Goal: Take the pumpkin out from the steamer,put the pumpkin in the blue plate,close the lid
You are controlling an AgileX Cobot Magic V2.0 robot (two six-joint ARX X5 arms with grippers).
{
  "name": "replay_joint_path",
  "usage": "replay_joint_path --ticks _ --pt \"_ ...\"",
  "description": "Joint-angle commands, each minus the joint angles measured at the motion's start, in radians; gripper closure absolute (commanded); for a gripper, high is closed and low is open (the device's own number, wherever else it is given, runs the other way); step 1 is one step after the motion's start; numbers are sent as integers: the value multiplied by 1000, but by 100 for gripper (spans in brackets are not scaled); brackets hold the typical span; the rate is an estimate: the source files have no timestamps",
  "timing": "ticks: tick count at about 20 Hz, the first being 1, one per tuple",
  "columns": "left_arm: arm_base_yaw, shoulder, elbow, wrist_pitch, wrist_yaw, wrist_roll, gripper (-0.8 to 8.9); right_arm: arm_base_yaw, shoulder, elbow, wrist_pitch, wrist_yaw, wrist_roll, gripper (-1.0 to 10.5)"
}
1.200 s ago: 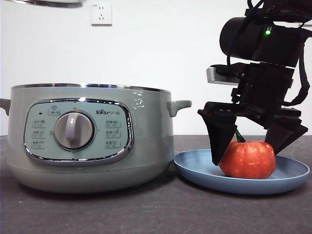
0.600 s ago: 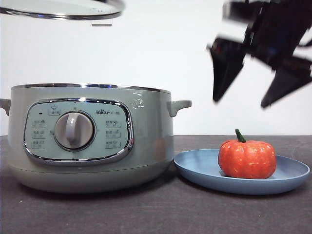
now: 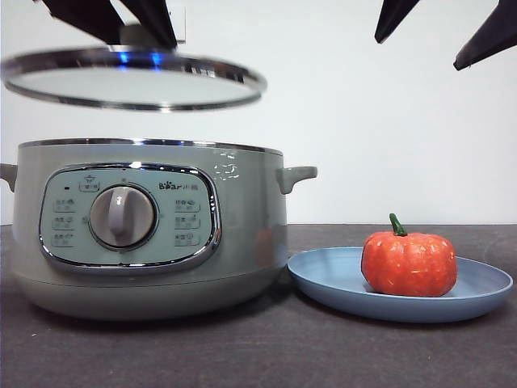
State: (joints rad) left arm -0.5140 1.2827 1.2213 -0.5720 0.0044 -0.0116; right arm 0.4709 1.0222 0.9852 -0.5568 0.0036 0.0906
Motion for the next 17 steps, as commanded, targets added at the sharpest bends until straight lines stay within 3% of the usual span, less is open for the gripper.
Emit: replay_joint_path --ticks 1,8,17 --pt "-3 33 14 52 5 -7 822 -1 -3 -8 -3 3 10 349" --pt "-3 115 14 47 55 -7 822 -1 -3 -8 -9 6 10 349" --pt "-2 117 14 -9 45 9 822 -1 -3 -8 -9 6 10 350"
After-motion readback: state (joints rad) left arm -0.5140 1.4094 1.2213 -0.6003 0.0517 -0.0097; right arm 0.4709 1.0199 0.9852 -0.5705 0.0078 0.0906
